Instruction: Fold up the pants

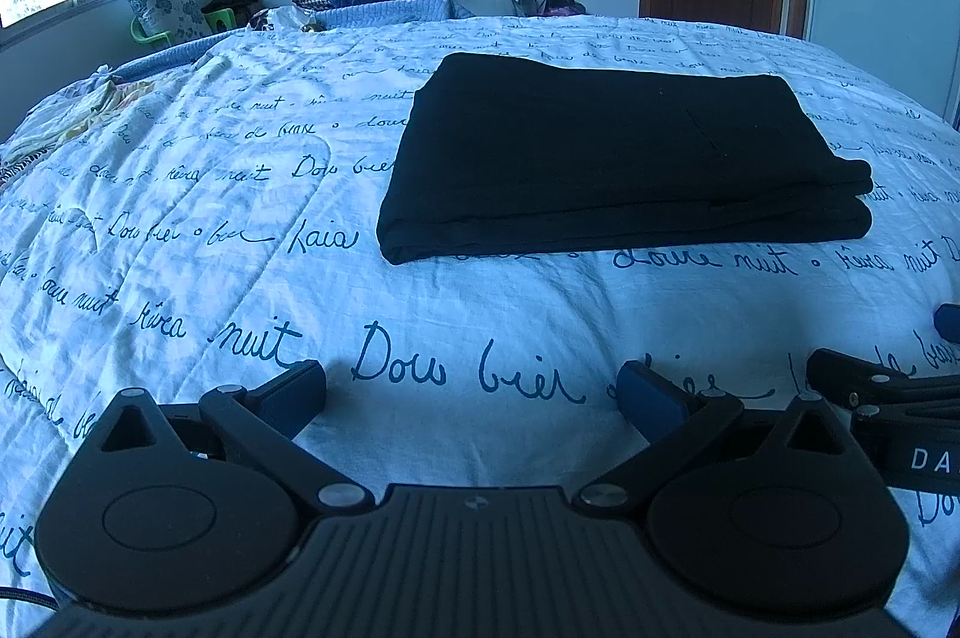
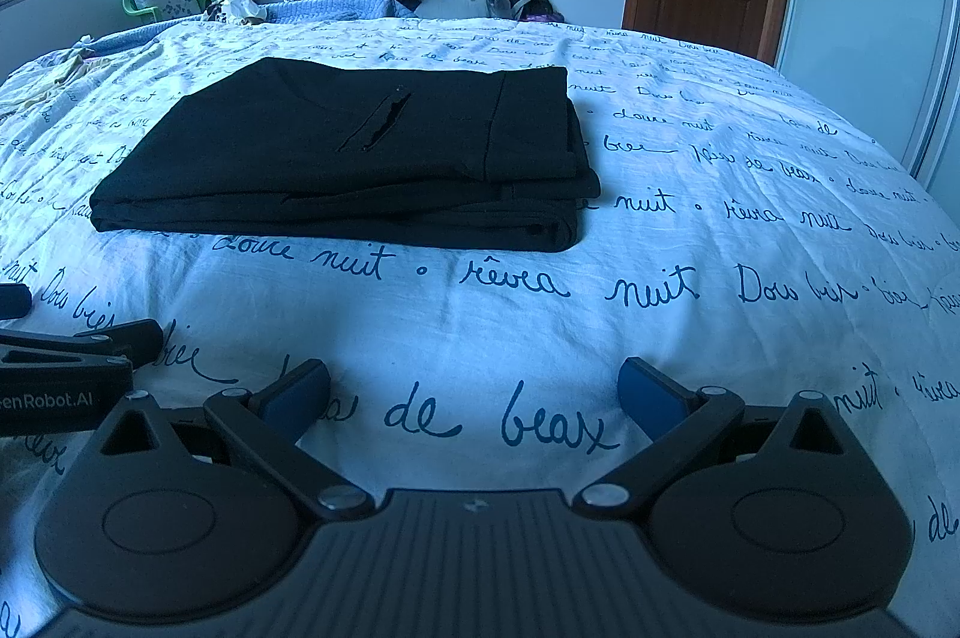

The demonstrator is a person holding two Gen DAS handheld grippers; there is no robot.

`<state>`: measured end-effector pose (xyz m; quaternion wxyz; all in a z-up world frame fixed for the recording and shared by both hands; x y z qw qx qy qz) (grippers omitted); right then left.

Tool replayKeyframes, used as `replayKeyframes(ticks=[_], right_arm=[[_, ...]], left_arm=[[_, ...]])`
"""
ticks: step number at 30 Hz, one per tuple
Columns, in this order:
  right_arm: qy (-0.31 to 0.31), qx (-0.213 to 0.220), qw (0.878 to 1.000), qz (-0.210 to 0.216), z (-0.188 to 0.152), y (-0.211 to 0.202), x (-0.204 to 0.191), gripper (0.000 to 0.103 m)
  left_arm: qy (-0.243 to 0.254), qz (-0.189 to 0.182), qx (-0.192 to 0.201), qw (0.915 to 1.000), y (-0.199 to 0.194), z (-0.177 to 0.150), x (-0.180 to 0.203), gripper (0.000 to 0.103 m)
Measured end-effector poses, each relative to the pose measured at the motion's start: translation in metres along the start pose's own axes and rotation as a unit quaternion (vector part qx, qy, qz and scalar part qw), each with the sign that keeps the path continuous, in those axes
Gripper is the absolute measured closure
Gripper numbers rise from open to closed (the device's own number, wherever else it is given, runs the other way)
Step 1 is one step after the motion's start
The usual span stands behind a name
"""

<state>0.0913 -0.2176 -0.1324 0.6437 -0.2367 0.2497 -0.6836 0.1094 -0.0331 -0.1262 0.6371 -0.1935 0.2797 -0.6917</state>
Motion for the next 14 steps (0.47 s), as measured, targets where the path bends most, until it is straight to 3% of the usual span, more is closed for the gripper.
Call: replayKeyframes(ticks=[14], right_arm=[[0.000,0.000,1.000,0.000,-0.0001,0.0002,0.0000,0.000]], left_arm=[[-0.003,-0.005,-0.002,1.0000,0.0007,0.0001,-0.0002,0.000]])
Point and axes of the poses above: each gripper's, at about its wrist camera, not at the fingertips, and y roughly the way its jaws point, x to its right, z to its top, the point moved 7 cm from there along y, roughly the way its jaws point
